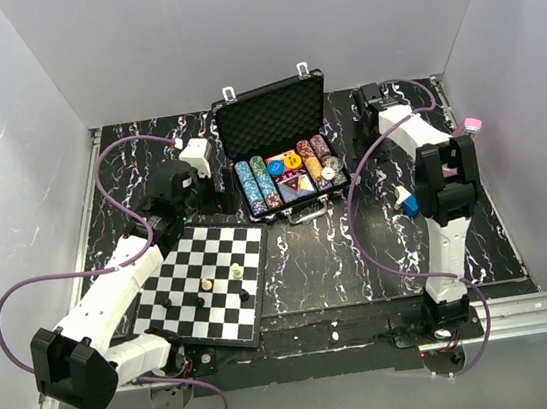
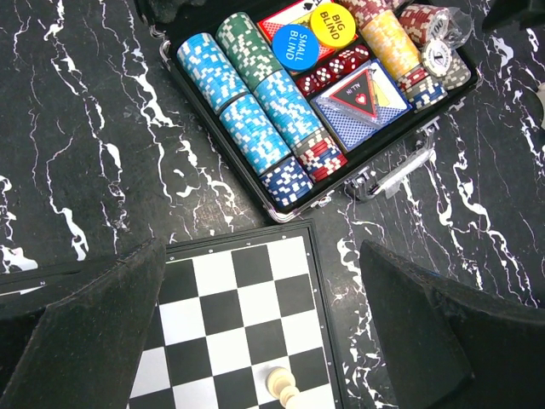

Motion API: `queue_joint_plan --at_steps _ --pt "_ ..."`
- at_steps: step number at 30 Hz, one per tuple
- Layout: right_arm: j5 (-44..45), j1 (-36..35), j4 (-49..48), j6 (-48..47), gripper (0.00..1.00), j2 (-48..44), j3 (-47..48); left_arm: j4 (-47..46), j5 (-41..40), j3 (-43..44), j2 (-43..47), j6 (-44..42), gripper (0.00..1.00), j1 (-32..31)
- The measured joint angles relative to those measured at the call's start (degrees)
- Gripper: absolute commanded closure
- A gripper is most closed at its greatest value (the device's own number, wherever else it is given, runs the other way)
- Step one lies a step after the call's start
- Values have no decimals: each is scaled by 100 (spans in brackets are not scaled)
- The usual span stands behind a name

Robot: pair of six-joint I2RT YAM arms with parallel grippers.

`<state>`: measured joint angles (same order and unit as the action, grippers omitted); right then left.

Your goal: Pack up texas hold em set

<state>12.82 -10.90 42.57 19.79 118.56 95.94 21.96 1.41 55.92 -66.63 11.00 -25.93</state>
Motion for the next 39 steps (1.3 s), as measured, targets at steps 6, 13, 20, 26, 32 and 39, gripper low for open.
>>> queue_joint_plan --at_steps 6,13,20,26,32,39 --pt "-238 -24 -42 85 48 389 535 -11 63 -7 -2 13 2 0" --pt "-409 -179 -48 125 52 732 564 -13 76 -7 -2 13 2 0" --pt "-413 -260 -24 144 53 835 551 -11 76 -7 -2 11 2 0" --pt "-407 -262 -96 245 54 730 350 -11 76 -7 0 13 2 0" --pt "-398 -262 -81 297 55 525 33 -11 76 -7 20 11 2 0" --pt "-341 -264 -120 433 55 57 -699 -11 76 -7 120 11 2 0"
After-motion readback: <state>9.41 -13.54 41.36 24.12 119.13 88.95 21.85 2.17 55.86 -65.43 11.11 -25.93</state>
